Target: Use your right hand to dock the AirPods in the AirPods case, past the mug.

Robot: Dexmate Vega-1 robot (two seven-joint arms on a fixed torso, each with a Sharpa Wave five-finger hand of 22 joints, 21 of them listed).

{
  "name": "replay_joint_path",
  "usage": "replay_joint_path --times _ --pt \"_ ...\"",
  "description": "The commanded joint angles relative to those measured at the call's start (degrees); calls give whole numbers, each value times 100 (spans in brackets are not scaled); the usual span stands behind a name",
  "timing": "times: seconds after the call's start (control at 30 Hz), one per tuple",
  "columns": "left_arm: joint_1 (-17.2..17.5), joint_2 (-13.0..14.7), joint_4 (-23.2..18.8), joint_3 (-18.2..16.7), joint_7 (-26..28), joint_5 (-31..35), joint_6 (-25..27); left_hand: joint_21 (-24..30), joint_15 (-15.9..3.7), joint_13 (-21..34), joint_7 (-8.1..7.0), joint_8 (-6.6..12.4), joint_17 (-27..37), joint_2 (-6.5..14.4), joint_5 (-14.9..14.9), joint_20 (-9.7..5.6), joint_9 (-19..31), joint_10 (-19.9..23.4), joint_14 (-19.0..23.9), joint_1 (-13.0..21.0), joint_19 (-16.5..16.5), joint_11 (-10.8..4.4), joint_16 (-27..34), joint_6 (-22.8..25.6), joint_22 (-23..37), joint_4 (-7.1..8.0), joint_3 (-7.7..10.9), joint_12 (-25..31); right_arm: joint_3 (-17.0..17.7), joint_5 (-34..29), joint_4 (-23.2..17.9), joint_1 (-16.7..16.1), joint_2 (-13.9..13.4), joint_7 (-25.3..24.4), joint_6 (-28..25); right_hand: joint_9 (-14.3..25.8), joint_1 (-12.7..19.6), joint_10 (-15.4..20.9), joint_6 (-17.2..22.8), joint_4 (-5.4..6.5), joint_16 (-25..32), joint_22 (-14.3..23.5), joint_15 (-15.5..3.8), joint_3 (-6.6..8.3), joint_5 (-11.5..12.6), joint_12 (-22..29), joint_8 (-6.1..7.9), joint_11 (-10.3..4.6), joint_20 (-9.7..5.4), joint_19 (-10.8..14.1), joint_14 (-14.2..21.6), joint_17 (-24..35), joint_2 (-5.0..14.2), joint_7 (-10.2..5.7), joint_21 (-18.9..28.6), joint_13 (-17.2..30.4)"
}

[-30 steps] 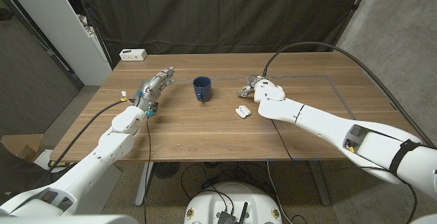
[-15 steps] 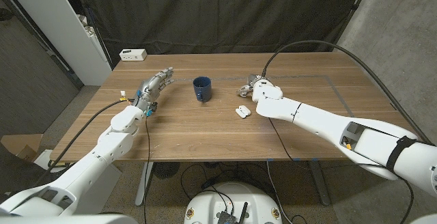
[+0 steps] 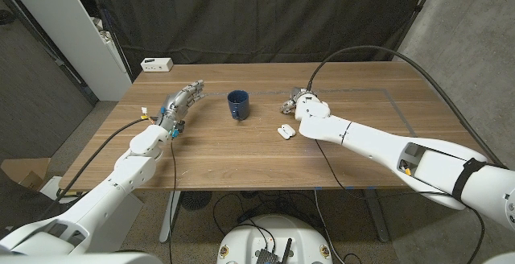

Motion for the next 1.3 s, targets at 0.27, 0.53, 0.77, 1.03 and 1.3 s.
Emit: replay_joint_path --times 0.27,0.53,0.77,1.03,1.3 --pt "-167 -36 210 46 -146 7 -51 -27 -73 8 12 -18 11 -5 24 36 25 9 11 104 12 -6 14 36 17 -72 3 23 -62 308 -290 -220 -179 -170 54 61 674 61 -21 -280 22 17 -654 322 -5 -56 -57 -228 -84 -28 83 28 308 -184 20 3" --pt "-212 -50 239 62 -143 24 -42 -39 -66 1 2 -21 12 -1 26 38 25 14 9 123 15 -6 17 42 17 -91 -15 25 124 322 -454 -438 -298 -484 233 70 1096 162 74 -365 56 11 -772 484 -19 -43 -59 -333 -222 40 171 30 439 -382 44 35" --pt "-208 -61 202 72 -105 40 -38 -47 -72 -5 5 -25 13 -5 25 36 26 13 11 132 17 -13 21 41 17 -104 -33 26 363 307 -945 -704 -632 -660 518 88 1275 311 176 -344 106 8 -888 521 -51 -5 -39 -475 -295 91 272 40 479 -472 56 57" --pt "-207 -81 168 102 -80 64 -20 -56 -66 -10 1 -27 15 -6 25 30 26 28 10 139 23 -16 24 44 18 -114 -55 33 576 287 -1933 -811 -1050 -456 234 86 1154 303 175 -238 111 8 -849 448 -89 -26 -64 -418 -287 101 230 64 469 -467 53 66" --pt "-226 -111 165 135 -105 86 -52 -66 -77 -17 -4 -31 21 -7 25 28 27 40 10 128 29 -14 27 41 18 -107 -76 39 799 266 -2746 -1022 -1396 -489 78 79 1095 319 153 -195 126 7 -837 413 -100 -33 -96 -394 -302 167 221 82 488 -446 72 72"
